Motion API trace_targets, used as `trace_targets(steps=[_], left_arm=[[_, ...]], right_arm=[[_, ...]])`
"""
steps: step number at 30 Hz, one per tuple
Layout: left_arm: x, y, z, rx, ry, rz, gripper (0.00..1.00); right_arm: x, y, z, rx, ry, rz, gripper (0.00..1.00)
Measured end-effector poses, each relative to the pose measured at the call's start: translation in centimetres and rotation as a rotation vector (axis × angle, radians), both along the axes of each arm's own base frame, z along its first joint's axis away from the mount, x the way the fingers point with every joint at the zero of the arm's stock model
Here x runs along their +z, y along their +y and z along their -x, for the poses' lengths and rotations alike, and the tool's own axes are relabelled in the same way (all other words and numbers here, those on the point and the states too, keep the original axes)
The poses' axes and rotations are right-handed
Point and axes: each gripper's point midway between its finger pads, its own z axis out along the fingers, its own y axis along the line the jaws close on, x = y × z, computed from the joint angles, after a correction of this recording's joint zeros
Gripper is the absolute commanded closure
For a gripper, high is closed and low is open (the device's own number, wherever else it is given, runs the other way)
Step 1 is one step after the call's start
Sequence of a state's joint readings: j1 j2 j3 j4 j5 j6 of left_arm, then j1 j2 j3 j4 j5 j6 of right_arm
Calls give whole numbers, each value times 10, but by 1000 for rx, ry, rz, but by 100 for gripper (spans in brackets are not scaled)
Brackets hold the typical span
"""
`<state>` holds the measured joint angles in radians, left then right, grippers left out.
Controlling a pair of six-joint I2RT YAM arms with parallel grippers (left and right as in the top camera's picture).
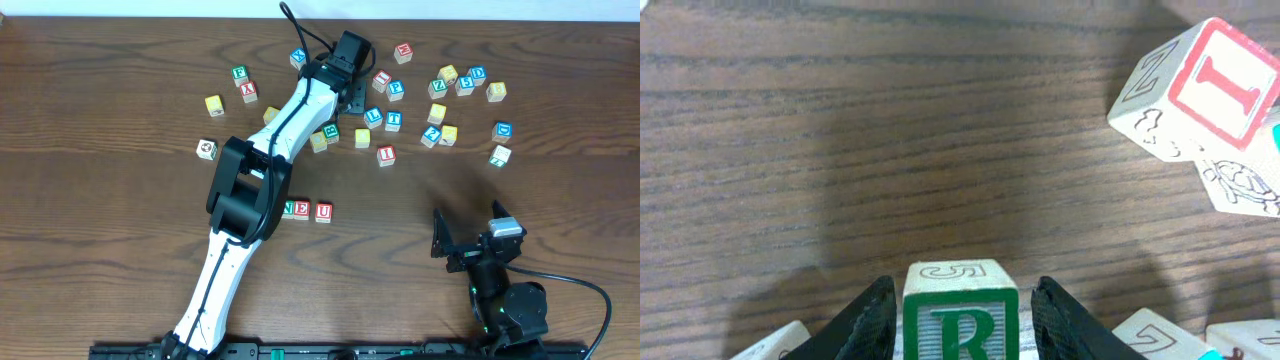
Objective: Spell out NEURIPS
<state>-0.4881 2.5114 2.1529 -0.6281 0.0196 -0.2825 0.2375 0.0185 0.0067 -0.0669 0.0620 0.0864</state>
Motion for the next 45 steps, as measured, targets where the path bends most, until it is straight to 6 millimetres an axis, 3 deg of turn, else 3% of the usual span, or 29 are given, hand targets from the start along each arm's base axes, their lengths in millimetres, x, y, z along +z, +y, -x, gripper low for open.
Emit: trace_targets(steps=[20, 31, 45], left_arm=[[-1, 1, 2, -3, 9, -7, 61], [-2, 2, 3, -3, 12, -8, 70], [-2, 2, 3, -3, 13, -9, 71]], right_arm=[[0, 0, 0, 0, 0, 0, 1], [0, 0, 0, 0, 0, 0, 1], [0, 0, 0, 0, 0, 0, 1]])
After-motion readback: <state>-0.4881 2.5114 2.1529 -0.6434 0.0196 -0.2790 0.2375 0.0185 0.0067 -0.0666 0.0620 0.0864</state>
